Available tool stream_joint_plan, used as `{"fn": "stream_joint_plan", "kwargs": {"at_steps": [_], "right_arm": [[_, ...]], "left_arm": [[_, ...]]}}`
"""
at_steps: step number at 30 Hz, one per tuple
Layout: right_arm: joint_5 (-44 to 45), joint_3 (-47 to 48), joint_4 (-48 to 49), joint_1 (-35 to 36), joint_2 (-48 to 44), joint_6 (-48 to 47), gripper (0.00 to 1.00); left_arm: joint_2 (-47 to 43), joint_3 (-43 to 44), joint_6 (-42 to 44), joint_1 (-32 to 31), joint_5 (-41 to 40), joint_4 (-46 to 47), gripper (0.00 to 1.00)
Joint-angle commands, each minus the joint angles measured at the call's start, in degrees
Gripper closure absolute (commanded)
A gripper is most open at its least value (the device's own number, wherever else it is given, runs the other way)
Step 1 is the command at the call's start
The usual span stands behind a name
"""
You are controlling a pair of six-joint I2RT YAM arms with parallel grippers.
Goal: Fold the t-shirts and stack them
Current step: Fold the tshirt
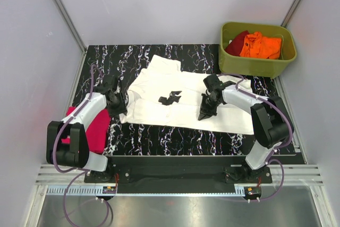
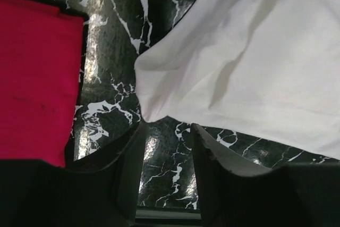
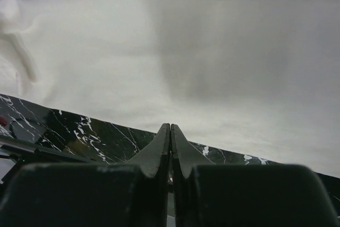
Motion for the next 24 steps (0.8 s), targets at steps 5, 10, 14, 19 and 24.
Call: {"fn": "stream_joint_plan", "kwargs": {"at_steps": [5, 10, 14, 19, 24], "right_arm": [[0.33, -3.13, 2.58, -2.49, -4.01, 0.15, 0.92], [0.25, -3.65, 2.58, -3.81, -4.01, -0.29, 0.93], [-0.37, -4.01, 2.93, -4.08, -3.75, -0.20, 0.93], [-1.34, -4.18, 3.55, -4.08, -3.31, 0.41, 0.93], [-1.60, -4.27, 3.90, -4.08, -3.05, 0.59, 0.93]], "left_arm": [[2.33, -1.44, 2.03, 1.01, -5.28, -0.61, 0.60], [3.30, -2.58, 2.91, 1.45, -5.82, 1.15, 0.66], [4.70, -2.49, 3.44, 1.45, -3.27, 2.03, 0.70], [3.74, -3.37, 3.26, 1.45, -0.55, 3.52, 0.67], [3.30, -3.55, 2.48, 1.45, 2.34, 3.87, 0.65]]}}
